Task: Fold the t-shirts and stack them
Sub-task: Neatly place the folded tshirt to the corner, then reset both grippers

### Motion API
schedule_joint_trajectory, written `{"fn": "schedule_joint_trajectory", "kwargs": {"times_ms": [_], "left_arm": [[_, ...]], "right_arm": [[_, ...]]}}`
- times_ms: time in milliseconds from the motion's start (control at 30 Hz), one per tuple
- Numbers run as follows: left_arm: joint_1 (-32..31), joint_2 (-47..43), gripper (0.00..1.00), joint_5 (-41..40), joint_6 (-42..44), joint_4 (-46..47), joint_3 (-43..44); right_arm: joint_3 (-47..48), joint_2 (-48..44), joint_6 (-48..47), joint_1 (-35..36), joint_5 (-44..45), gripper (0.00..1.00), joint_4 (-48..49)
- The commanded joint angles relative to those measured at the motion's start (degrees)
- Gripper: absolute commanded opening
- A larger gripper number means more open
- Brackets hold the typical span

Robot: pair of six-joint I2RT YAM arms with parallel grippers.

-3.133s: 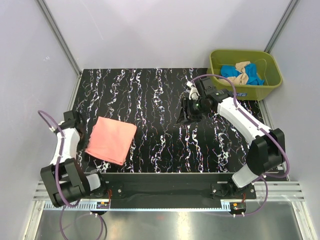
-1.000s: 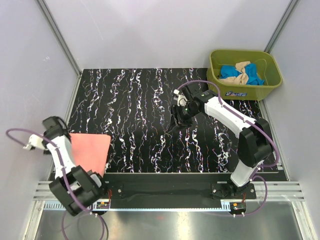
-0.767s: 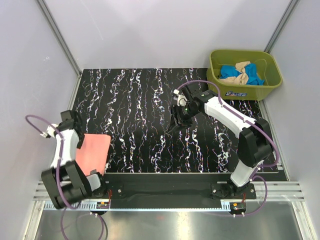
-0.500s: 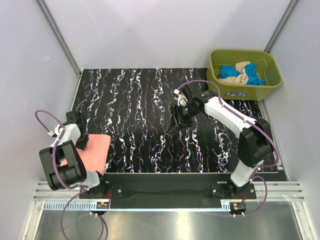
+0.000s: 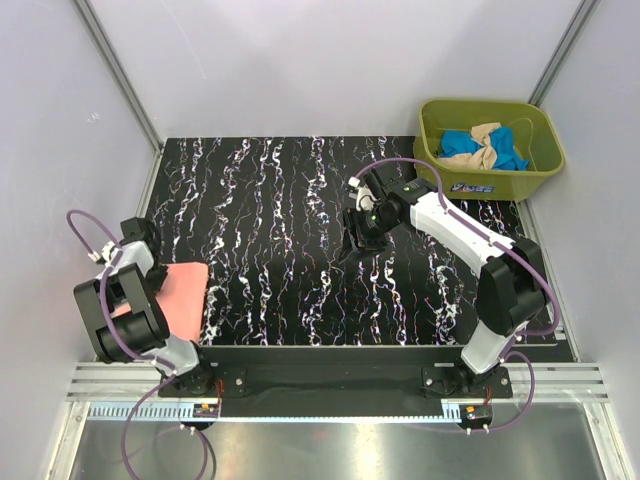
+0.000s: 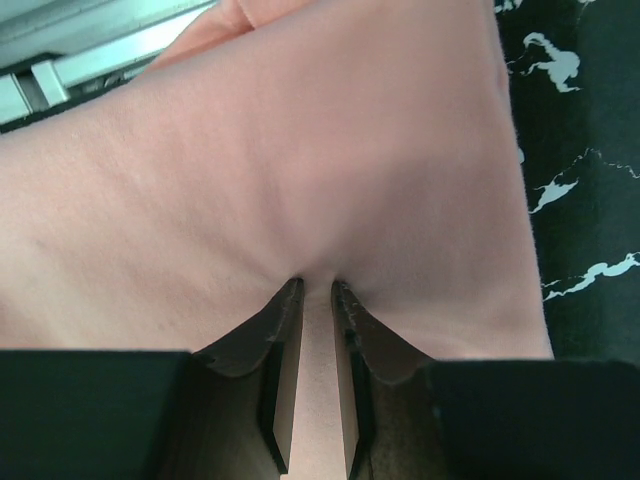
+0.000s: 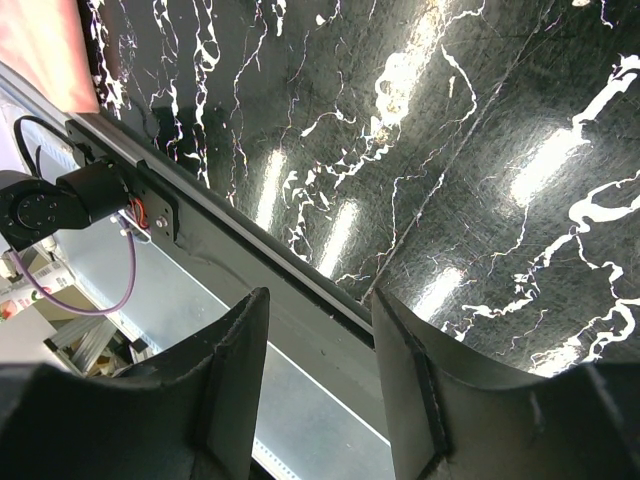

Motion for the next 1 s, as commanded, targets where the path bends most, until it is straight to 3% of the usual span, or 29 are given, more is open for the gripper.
{"fn": "schedule_joint_trajectory", "kwargs": {"times_ms": [0, 167, 400, 500, 567, 600, 700, 800, 867, 933, 967], "left_arm": [[0.32, 3.25, 0.23, 0.58, 3.23, 5.29, 2.16], [-1.6, 0.28, 0.25, -0.81, 2.1, 1.18, 2.95], [-8.54, -16.24, 0.6, -5.39, -4.85, -15.87, 13.66], [-15.82, -19.42, 0.66, -3.28, -6.87, -18.61, 16.14], [-25.31, -20.03, 0.7, -2.05, -9.33, -18.44, 16.05], [-32.74, -19.78, 0.71, -0.05, -10.12, -17.83, 15.96], [-42.89, -18.9, 0.72, 7.58, -11.27, -10.47, 14.03], [-56.93, -19.42, 0.76, 13.48, -10.92, 0.17, 10.0], [-60.48, -21.17, 0.77, 17.27, -10.48, 8.42, 4.82], [-62.43, -25.56, 0.79, 25.96, -12.14, 18.15, -0.53], [-62.43, -27.23, 0.8, 28.86, -13.28, 21.78, -7.17]], "right_arm": [[2.53, -1.08, -0.75, 0.51, 0.34, 0.53, -0.38], [3.32, -0.63, -0.75, 0.51, 0.16, 0.53, -0.3], [2.27, -1.51, -0.84, 0.51, 1.21, 0.53, -0.03], [0.69, -3.0, -0.05, 0.51, 2.36, 0.54, 0.84], [-1.86, -4.93, 2.32, 0.42, 2.45, 0.54, 1.98], [-3.17, -5.81, 4.59, 0.42, 2.62, 0.55, 3.73], [-10.11, -10.64, 10.29, -0.02, 3.06, 0.57, 8.99], [-19.51, -18.63, 17.06, -0.72, 5.42, 0.61, 16.46], [-27.5, -26.86, 20.59, -1.25, 8.06, 0.7, 19.99], [-35.56, -32.42, 26.13, -1.51, 11.49, 0.74, 24.3], [-38.31, -37.67, 28.06, -1.6, 12.2, 0.76, 25.36]]}}
